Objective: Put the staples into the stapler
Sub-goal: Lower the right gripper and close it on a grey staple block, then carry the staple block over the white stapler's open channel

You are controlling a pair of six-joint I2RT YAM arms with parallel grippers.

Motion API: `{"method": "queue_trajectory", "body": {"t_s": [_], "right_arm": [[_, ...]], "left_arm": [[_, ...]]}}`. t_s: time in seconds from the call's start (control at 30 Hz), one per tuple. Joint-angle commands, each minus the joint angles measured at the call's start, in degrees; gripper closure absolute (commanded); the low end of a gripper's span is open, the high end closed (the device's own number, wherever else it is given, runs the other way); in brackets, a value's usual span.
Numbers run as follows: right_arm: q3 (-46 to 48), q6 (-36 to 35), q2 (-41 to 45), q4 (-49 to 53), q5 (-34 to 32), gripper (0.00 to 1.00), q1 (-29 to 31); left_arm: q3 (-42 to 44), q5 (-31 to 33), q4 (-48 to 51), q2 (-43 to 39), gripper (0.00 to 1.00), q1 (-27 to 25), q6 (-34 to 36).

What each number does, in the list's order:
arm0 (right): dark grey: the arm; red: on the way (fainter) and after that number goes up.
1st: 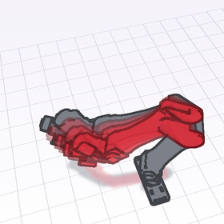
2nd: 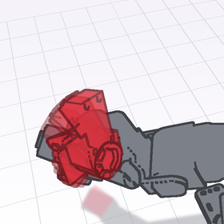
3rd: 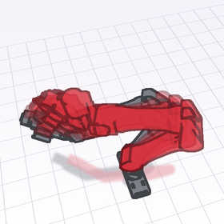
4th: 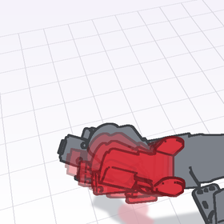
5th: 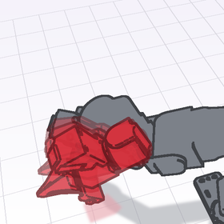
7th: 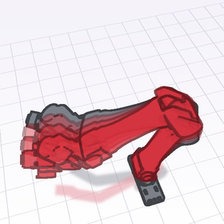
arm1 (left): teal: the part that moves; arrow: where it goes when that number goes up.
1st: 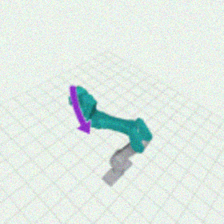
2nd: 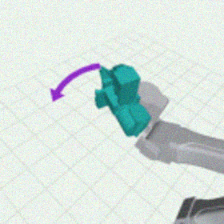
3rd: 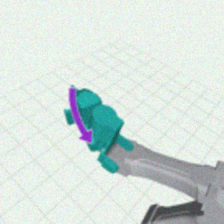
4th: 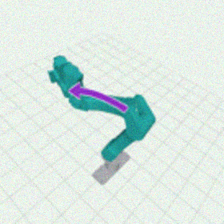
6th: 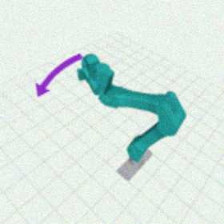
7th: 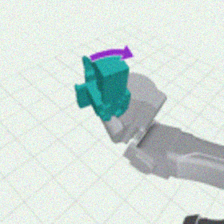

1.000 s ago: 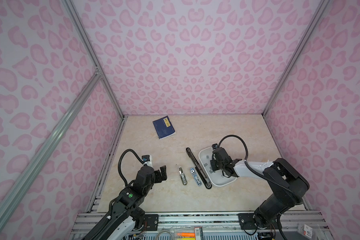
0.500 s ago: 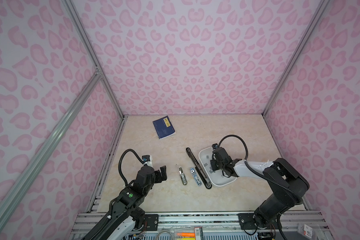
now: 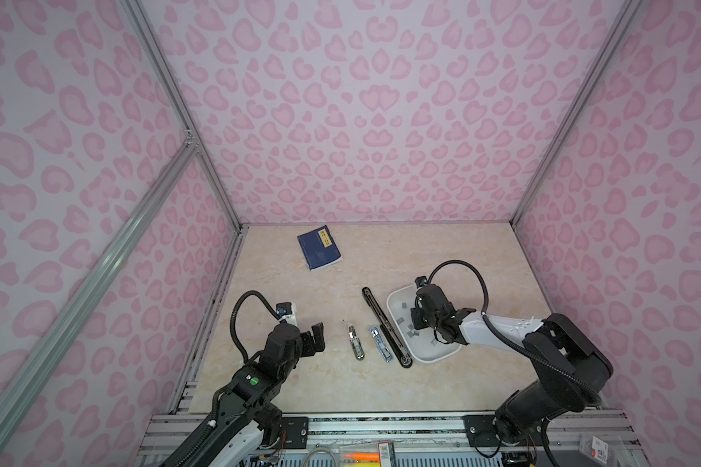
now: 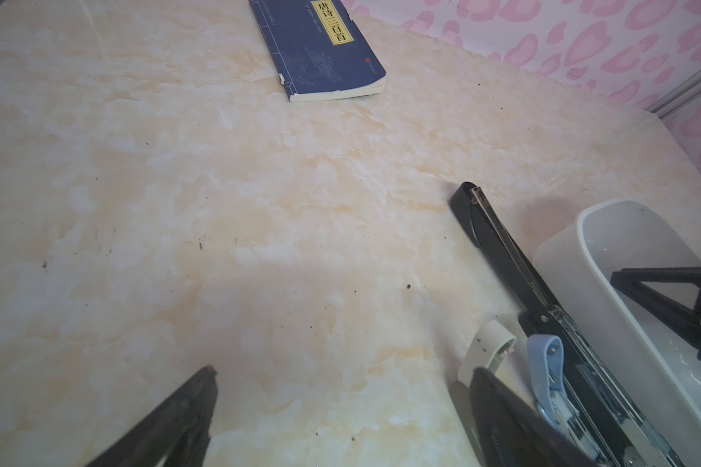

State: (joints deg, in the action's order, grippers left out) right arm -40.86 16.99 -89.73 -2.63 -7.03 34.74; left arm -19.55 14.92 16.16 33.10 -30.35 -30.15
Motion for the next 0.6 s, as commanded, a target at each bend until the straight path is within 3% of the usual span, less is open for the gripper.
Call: {"method": "queue_trajectory", "body": {"t_s": [0.0, 0.3, 0.57], "right_arm": [[-0.1, 1.1, 1.9, 1.6, 0.0, 0.87, 0.4], [-1.4, 3.7, 8.9, 6.4, -6.0, 0.88, 8.2], [-2.7, 8.8, 13.8, 8.0, -6.9, 0.88, 15.9]], "left_arm": [[0.3, 0.1, -1.9, -0.5, 0.02, 0.0, 0.2], [0.9, 0.2, -2.2, -1.5, 0.01, -0.1, -0.2], [1.9, -0.5, -2.0, -4.4, 0.00, -0.2, -0.2]]}}
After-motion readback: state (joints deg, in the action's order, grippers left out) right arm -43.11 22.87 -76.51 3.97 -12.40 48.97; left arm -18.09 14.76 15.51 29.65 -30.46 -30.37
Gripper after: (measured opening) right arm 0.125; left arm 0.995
